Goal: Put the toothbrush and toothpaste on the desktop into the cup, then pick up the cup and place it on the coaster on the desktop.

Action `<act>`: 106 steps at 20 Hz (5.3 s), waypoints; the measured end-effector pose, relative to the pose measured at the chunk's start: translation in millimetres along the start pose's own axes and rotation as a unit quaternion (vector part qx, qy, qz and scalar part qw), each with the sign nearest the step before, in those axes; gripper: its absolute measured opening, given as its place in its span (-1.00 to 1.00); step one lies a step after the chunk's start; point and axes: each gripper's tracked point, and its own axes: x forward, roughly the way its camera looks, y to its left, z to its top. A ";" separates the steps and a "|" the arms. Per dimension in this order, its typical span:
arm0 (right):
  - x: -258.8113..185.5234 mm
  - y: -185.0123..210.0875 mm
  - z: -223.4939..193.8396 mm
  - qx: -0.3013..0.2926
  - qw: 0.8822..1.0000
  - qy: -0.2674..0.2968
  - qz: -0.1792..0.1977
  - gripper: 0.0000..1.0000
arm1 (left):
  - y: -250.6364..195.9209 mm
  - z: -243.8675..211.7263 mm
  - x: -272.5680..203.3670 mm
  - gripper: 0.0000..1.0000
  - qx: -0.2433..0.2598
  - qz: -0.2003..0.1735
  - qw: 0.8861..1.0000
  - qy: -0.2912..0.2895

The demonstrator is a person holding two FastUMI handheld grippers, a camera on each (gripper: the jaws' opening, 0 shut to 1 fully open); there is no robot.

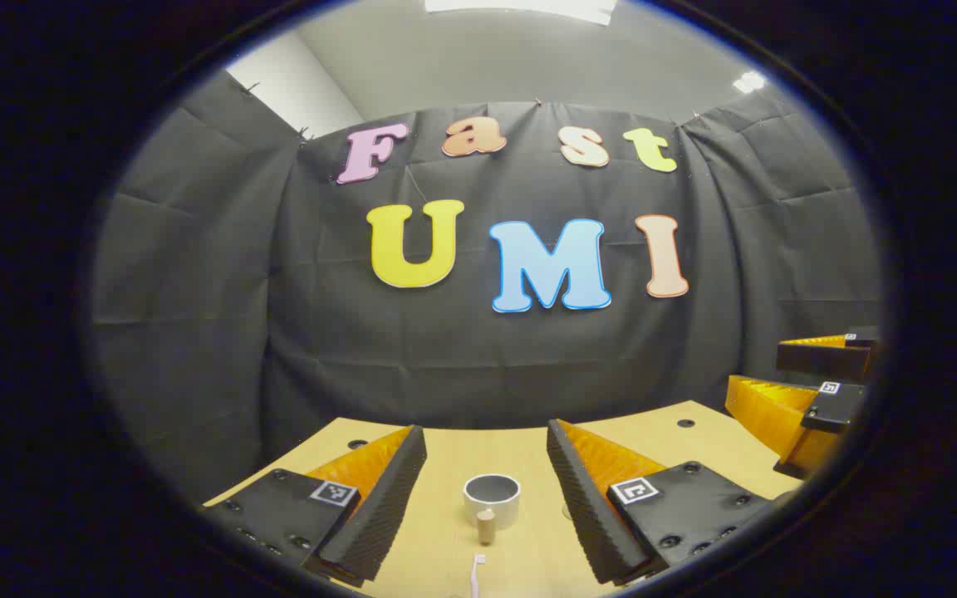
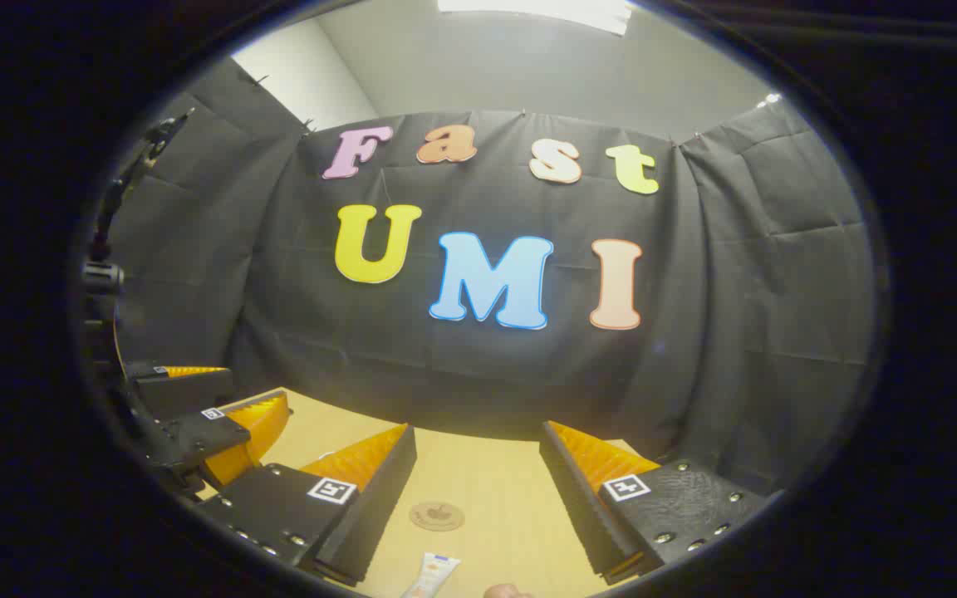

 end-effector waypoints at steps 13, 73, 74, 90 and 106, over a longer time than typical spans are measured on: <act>11.4 0.2 -23.5 0.024 0.997 0.063 -0.026 0.84 | -0.8 -12.7 19.4 0.89 -0.005 -0.028 0.999 0.026; -20.6 59.9 -300.7 0.072 0.768 0.635 0.043 0.69 | 15.7 -338.5 -16.1 0.64 -0.009 -0.031 0.758 0.651; -22.6 60.5 -301.3 0.068 0.765 0.639 0.046 0.59 | 15.8 -340.1 -17.2 0.48 -0.010 -0.031 0.759 0.651; -23.4 57.6 -301.6 0.087 0.779 0.619 0.041 -0.55 | 17.0 -338.5 -16.7 -0.79 -0.029 -0.051 0.770 0.635; 0.0 81.0 -224.2 0.152 0.867 0.465 0.097 -0.55 | 42.3 -254.3 -2.6 -0.80 -0.064 -0.042 0.873 0.481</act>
